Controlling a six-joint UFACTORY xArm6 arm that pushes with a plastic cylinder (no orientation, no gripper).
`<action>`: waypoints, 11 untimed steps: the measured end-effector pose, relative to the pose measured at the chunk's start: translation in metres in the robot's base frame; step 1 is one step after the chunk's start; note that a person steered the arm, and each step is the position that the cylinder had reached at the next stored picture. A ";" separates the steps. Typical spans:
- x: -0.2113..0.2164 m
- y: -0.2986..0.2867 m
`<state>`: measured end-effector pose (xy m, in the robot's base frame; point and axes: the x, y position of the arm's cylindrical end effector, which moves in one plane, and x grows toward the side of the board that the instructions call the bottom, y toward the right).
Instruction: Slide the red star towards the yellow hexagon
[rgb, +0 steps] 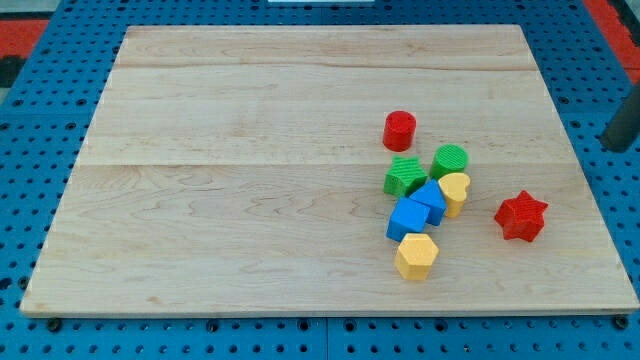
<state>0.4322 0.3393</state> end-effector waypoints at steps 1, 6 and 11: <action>0.005 -0.033; 0.043 -0.070; 0.072 -0.179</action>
